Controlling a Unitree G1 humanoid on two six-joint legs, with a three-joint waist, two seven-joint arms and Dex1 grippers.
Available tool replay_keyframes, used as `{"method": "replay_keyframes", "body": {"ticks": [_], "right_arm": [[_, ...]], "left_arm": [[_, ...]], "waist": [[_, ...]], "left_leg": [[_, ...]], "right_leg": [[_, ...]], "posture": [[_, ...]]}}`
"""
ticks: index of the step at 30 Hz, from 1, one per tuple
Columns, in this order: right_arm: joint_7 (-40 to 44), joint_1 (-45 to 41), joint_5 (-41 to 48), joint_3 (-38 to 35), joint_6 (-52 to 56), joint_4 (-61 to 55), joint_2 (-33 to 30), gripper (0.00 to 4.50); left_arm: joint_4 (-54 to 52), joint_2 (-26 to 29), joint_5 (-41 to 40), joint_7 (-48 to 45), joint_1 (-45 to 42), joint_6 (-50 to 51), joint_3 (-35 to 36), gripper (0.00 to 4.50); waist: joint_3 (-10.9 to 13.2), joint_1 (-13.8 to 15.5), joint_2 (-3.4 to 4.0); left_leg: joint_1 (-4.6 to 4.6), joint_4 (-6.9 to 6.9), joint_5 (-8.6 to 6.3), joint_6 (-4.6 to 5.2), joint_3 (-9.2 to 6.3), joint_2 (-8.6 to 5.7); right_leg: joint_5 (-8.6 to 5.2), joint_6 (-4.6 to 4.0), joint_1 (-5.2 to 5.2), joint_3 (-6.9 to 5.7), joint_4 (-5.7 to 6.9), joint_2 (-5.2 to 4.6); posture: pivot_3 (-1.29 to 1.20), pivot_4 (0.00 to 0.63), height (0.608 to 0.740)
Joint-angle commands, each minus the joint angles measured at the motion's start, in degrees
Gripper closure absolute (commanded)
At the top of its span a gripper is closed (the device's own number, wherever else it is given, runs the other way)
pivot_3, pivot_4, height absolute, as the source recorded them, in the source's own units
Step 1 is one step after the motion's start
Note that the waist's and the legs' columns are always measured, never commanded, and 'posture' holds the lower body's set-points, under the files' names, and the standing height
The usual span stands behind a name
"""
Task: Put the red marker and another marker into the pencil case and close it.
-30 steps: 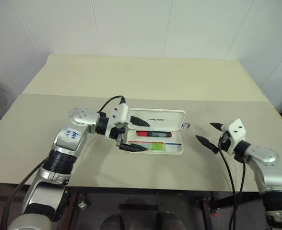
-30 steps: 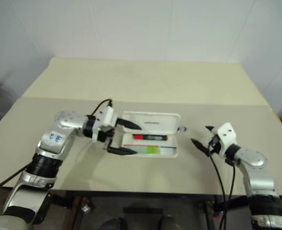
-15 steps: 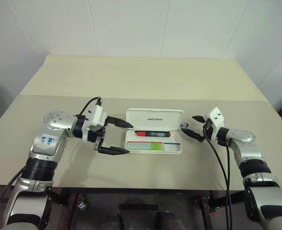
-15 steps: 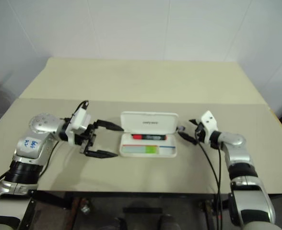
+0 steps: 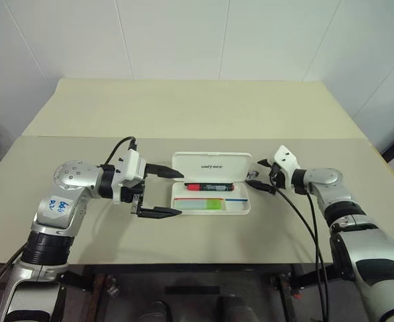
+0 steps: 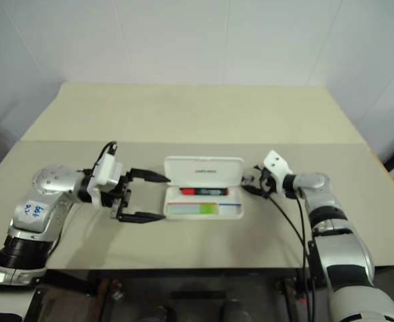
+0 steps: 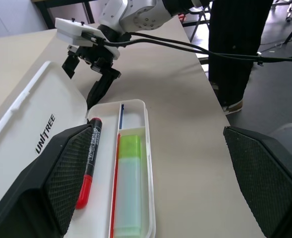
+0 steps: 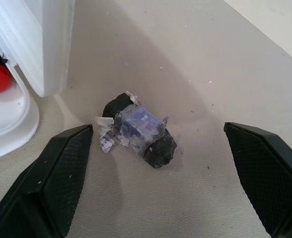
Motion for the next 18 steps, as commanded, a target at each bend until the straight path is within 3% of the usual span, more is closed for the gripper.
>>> {"method": "replay_keyframes", "body": {"ticks": [1,12,18], "right_arm": [[0.2,-0.2,-1.8,0.5,3.1,2.0,0.1,0.0],[-0.4,-2.8,-1.5,-0.3,14.5,3.7,1.4,0.0],[0.3,-2.3,-1.1,-1.4,14.4,3.2,1.8,0.0]], "left_arm": [[-2.7,0.9,-1.8,1.0,0.6,0.3,1.6,0.03],[-2.7,0.2,-2.1,2.4,-0.4,0.3,0.8,0.03],[-3.0,0.0,-2.3,2.7,-0.3,0.3,0.8,0.03]], "waist": [[0.0,-0.1,0.0],[0.0,-1.0,-0.01],[0.0,-1.1,-0.01]], "left_leg": [[0.07,0.0,0.0,0.0,0.0,0.0],[0.21,-0.04,-0.01,-0.02,-0.02,0.05],[0.21,-0.1,-0.02,-0.02,-0.03,0.06]], "right_leg": [[0.01,0.0,0.06,0.0,0.0,-0.01],[0.02,-0.04,0.19,0.0,-0.01,-0.14],[0.02,-0.05,0.2,-0.01,-0.06,-0.16]], "posture": [[0.0,0.15,0.74],[0.0,0.15,0.74],[0.0,0.15,0.74]]}}
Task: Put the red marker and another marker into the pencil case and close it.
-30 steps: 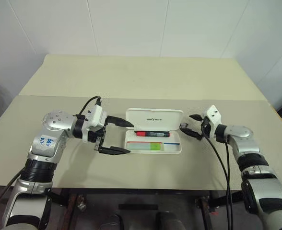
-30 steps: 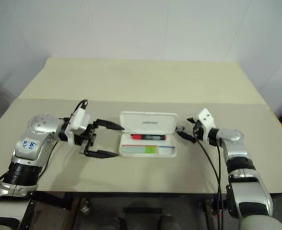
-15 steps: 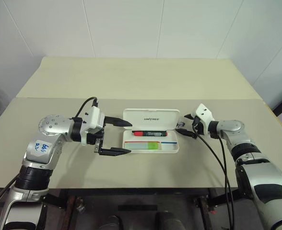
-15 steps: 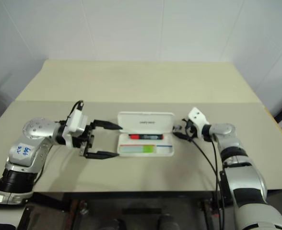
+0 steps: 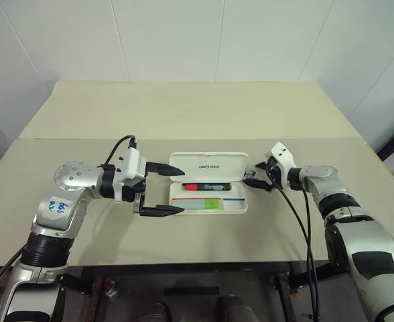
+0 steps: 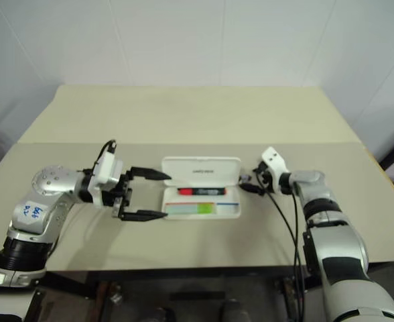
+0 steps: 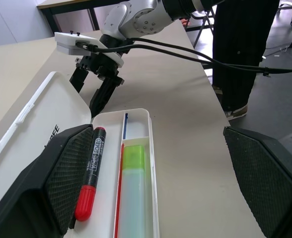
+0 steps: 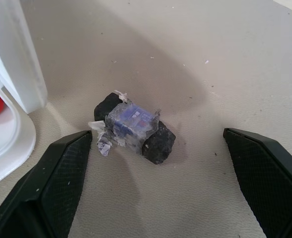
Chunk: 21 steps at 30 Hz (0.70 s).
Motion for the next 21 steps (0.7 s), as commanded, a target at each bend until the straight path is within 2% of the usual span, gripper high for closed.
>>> {"method": "replay_keyframes", "body": {"ticks": [1,4,15,21], "right_arm": [[-1.0,1.3,-0.9,-0.3,0.5,1.2,0.2,0.0],[-1.6,1.3,-0.4,-1.1,-0.3,1.1,0.5,0.62],[-0.8,2.1,-0.9,-1.7,-1.0,0.7,0.3,4.18],[-0.5,3.1,-0.1,-2.9,-2.1,-0.2,-0.9,4.29]], "left_arm": [[-2.1,0.0,-1.4,0.5,-0.6,-0.5,0.8,0.03],[-2.0,-0.2,-1.4,0.6,-0.7,-0.7,0.7,0.0],[-1.4,-1.1,-1.1,0.8,-1.1,-1.2,0.4,0.0],[-1.1,-1.7,-1.0,0.7,-1.4,-1.6,0.2,0.0]], "waist": [[0.0,0.0,0.0],[0.0,-0.1,0.0],[0.0,0.0,0.0],[0.0,0.0,0.0]], "left_leg": [[0.0,-0.01,0.0,0.0,0.0,0.0],[0.0,-0.01,0.0,0.0,0.01,0.0],[0.0,-0.02,-0.04,-0.06,-0.01,0.01],[-0.03,-0.04,-0.08,-0.08,0.0,-0.02]], "right_leg": [[0.0,0.0,0.0,0.0,-0.01,0.0],[0.0,0.0,0.0,0.0,-0.02,0.0],[0.0,0.0,0.0,0.0,-0.03,-0.06],[0.01,-0.02,0.03,0.0,-0.14,-0.19]], "posture": [[0.0,0.15,0.74],[0.0,0.15,0.74],[0.0,0.15,0.74],[0.0,0.15,0.74]]}}
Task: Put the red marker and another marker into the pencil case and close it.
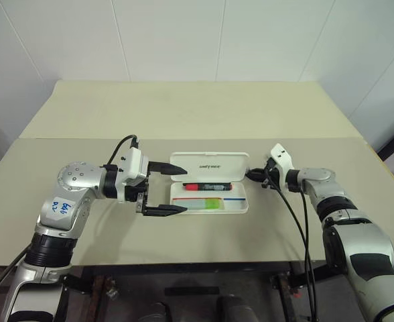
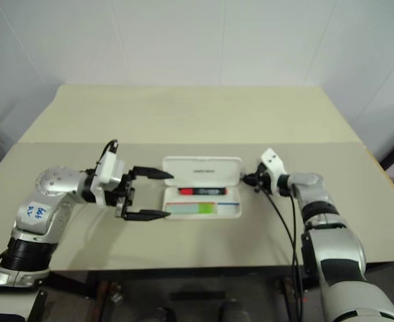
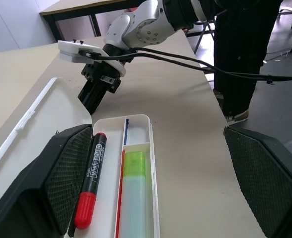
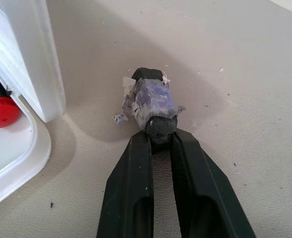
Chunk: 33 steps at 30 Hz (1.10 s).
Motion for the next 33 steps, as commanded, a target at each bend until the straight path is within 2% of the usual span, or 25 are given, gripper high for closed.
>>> {"method": "replay_keyframes", "body": {"ticks": [1,14,20,26,33], "right_arm": [[-0.9,1.9,-0.1,-0.7,0.1,-0.2,-2.0,4.29],[-2.2,3.6,3.2,-4.0,-3.0,-6.6,-6.2,4.29],[-2.3,4.4,5.0,-4.8,-3.3,-12.1,-7.5,4.29],[-1.7,6.4,6.6,-5.8,-1.4,-22.3,-9.1,4.29],[-1.1,9.6,9.9,-6.0,7.2,-43.4,-12.1,4.29]], "left_arm": [[-1.1,-0.3,-1.1,0.1,-1.2,-1.0,0.3,0.0],[1.5,-1.9,-1.4,-1.7,-2.4,-2.4,-0.5,0.0],[3.1,-3.1,-1.0,-2.6,-3.2,-3.2,-1.0,0.0],[3.2,-3.7,-1.2,-3.4,-2.9,-3.4,-1.3,0.0],[2.9,-3.6,-1.4,-3.6,-2.1,-3.5,-1.1,0.0]], "waist": [[0.0,0.0,0.0],[0.1,0.9,0.09],[0.1,0.7,0.16],[0.1,0.7,0.23],[0.2,1.4,0.24]], "left_leg": [[0.0,-0.02,0.0,0.0,0.0,0.01],[-0.4,-0.15,0.02,0.18,-0.04,-0.04],[-0.41,-0.72,0.1,0.01,0.07,-0.05],[-0.47,-0.83,0.17,-0.17,0.16,-0.03],[-0.47,-0.76,0.13,-0.11,0.16,-0.05]], "right_leg": [[0.0,0.01,0.0,0.0,-0.02,0.0],[0.03,0.06,-0.21,-0.14,-0.38,-0.09],[0.05,0.11,-0.33,-0.12,-0.64,0.24],[-0.03,0.2,-0.41,-0.11,-0.67,0.33],[-0.03,0.2,-0.44,-0.08,-0.65,0.3]], "posture": [[0.0,0.15,0.74],[0.0,0.15,0.74],[0.0,0.15,0.74],[0.0,0.15,0.74],[0.0,0.15,0.74]]}}
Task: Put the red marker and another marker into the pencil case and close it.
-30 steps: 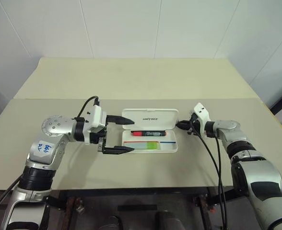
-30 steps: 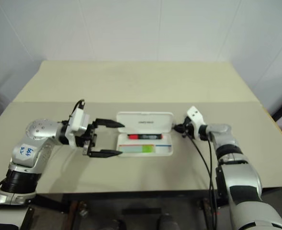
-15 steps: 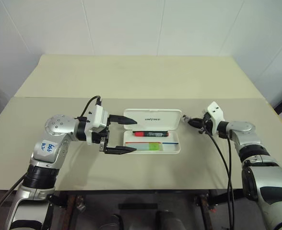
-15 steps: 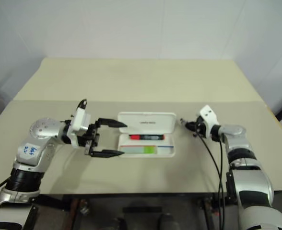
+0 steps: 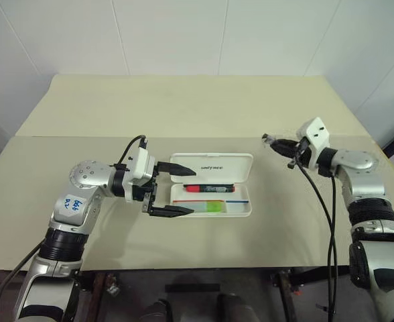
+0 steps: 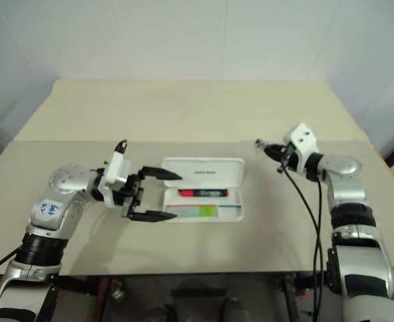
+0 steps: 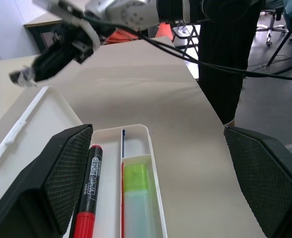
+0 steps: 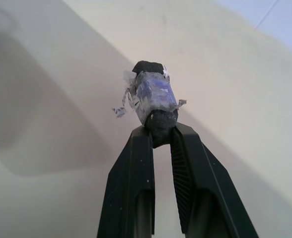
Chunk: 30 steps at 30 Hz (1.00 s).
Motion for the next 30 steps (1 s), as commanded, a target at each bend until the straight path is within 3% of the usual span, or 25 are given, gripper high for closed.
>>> {"method": "replay_keyframes", "body": {"ticks": [1,10,16,20,26,30], "right_arm": [[0.4,0.9,3.3,-1.6,5.1,-12.9,-2.5,4.29],[3.5,9.4,13.5,-1.0,26.0,-44.5,-7.3,4.29],[5.9,15.2,19.1,0.8,36.9,-55.3,-10.6,4.29],[3.4,23.7,22.4,0.6,41.8,-64.5,-10.9,4.29],[2.1,29.8,19.3,5.7,38.3,-63.5,-9.1,4.29],[2.9,29.5,16.9,8.4,34.0,-58.0,-8.1,4.29]], "left_arm": [[-0.7,-0.1,-1.3,-0.1,0.2,-0.9,0.5,0.0],[-0.6,-0.6,-1.4,-0.2,0.7,-1.2,0.7,0.0],[0.1,-0.1,-1.0,-0.9,0.9,-1.5,0.6,0.0],[0.7,0.9,0.0,-1.5,2.0,-2.8,0.0,0.0],[-0.6,0.3,-1.3,-0.7,2.5,-2.0,0.0,0.0],[-0.5,1.2,-1.8,-1.3,3.3,-2.0,0.6,0.0]], "waist": [[0.0,0.2,0.0],[0.0,1.3,0.0],[0.0,1.9,0.0],[0.0,1.9,-0.01],[0.0,1.9,-0.02],[0.0,1.8,-0.02]], "left_leg": [[0.0,0.0,-0.05,0.08,0.0,0.01],[-0.02,0.0,-0.12,0.21,-0.04,0.04],[-0.03,0.05,-0.16,0.27,-0.05,0.04],[-0.02,0.04,-0.15,0.28,-0.08,0.04],[-0.04,0.14,-0.16,0.33,-0.06,-0.01],[-0.03,0.2,-0.16,0.32,-0.06,-0.01]], "right_leg": [[0.0,0.0,-0.02,0.0,0.0,0.0],[-0.01,-0.02,-0.03,-0.03,0.01,-0.02],[-0.04,-0.08,-0.05,-0.03,-0.09,-0.03],[-0.06,-0.12,-0.05,-0.04,-0.06,-0.06],[-0.05,-0.11,-0.05,-0.02,-0.02,-0.08],[-0.06,-0.11,-0.06,-0.03,0.07,-0.02]], "posture": [[0.0,0.15,0.74],[0.0,0.15,0.74],[0.0,0.15,0.74],[0.0,0.15,0.74],[0.0,0.15,0.74],[0.0,0.15,0.74]]}}
